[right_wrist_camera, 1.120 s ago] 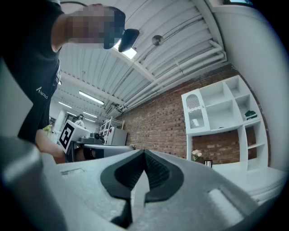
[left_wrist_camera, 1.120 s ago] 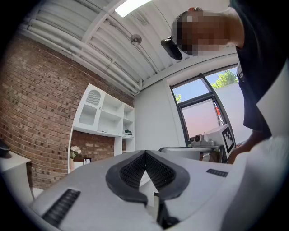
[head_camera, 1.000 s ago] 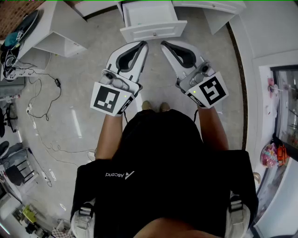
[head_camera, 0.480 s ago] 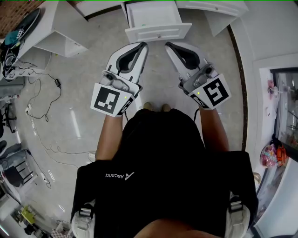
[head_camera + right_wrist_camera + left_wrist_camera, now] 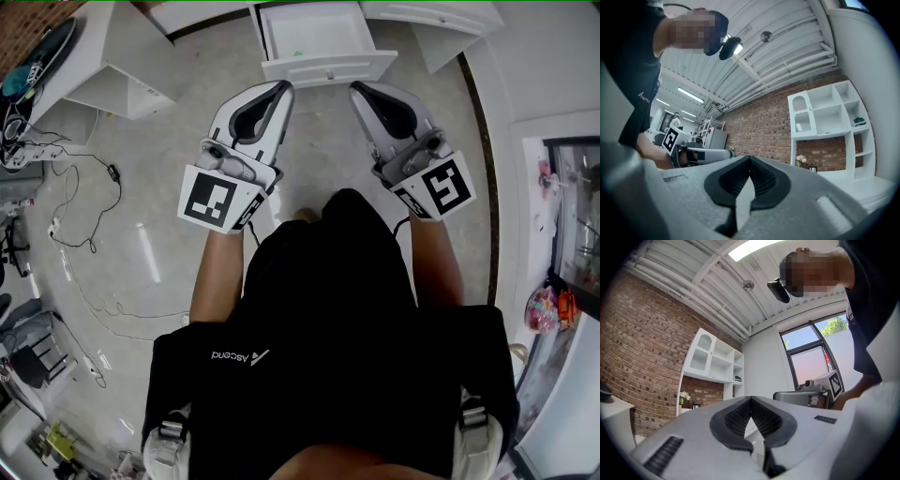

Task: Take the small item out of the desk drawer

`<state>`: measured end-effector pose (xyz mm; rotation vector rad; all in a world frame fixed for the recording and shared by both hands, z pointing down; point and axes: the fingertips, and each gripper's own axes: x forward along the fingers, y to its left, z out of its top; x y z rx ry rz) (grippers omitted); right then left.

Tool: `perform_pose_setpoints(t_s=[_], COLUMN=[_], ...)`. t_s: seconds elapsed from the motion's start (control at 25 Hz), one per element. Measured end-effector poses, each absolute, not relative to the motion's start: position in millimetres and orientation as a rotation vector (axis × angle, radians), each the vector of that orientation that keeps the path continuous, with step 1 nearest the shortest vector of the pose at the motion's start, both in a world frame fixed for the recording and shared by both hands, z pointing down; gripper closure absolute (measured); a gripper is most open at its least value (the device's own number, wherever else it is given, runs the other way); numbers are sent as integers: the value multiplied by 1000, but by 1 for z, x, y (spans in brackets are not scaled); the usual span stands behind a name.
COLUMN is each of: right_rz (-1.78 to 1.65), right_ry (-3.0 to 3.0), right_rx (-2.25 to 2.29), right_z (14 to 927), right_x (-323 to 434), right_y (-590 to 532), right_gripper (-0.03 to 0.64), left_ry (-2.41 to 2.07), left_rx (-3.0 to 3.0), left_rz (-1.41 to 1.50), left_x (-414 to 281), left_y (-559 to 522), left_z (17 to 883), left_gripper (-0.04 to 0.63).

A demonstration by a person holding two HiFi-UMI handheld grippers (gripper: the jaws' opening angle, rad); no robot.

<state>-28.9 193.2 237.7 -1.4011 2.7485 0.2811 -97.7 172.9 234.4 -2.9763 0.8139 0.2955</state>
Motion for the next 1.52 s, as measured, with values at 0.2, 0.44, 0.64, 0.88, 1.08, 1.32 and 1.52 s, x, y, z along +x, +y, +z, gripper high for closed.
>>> perform_pose_setpoints(t_s=[0.2,0.44,0.64,0.88,1.08,1.32,1.52], right_rz=[277,284,268,259,248,192,110], right_ry=[2756,2776,2802,2844,2880,2968,3065], right_rx=[-1400,-1378,-1358,-1309,-1266,-1193,-1106], right_z=[241,251,263,269,280,299,323], right_x=[-25,-13,2,23,39,55,64], right_y=[167,121,66,0,-49,-105,-141], right_gripper=[615,615,615,615,615,615,614], left_ry=[828,858,881,942,981,1031,1082], left_rx=[-2977,-2967,-2969,-2960,-2954,-2932,-2917], left_rz=[280,254,234,213,203,161,132], left_x=[-98,-87,-71,-50,-33,-10,3], left_y=[146,100,48,-20,-67,-122,-157], left_z=[238,246,257,262,269,278,290], left_gripper=[597,597,597,597,597,597,597])
